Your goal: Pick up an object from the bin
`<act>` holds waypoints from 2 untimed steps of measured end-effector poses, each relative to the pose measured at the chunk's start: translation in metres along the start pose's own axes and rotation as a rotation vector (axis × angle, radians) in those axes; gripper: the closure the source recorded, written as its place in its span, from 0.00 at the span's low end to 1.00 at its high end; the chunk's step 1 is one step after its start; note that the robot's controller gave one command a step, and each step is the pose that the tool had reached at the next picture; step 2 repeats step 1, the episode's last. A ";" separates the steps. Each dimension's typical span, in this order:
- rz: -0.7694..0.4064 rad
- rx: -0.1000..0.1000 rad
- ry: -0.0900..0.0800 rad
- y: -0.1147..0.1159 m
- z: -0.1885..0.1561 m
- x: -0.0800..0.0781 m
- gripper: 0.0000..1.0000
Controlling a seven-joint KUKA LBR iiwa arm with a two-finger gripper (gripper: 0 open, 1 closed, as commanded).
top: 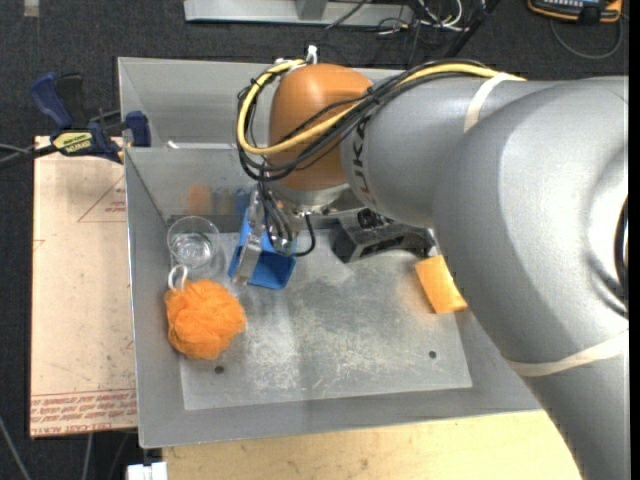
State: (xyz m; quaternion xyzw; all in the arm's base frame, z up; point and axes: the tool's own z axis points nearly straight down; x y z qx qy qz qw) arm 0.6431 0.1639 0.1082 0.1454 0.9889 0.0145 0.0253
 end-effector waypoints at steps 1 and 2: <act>-0.246 -0.011 -0.016 0.010 0.003 -0.020 1.00; -0.246 -0.011 -0.016 0.010 0.003 -0.020 1.00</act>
Offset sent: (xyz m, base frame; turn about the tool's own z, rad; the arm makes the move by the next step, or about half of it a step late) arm 0.0000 0.0000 0.0000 0.0000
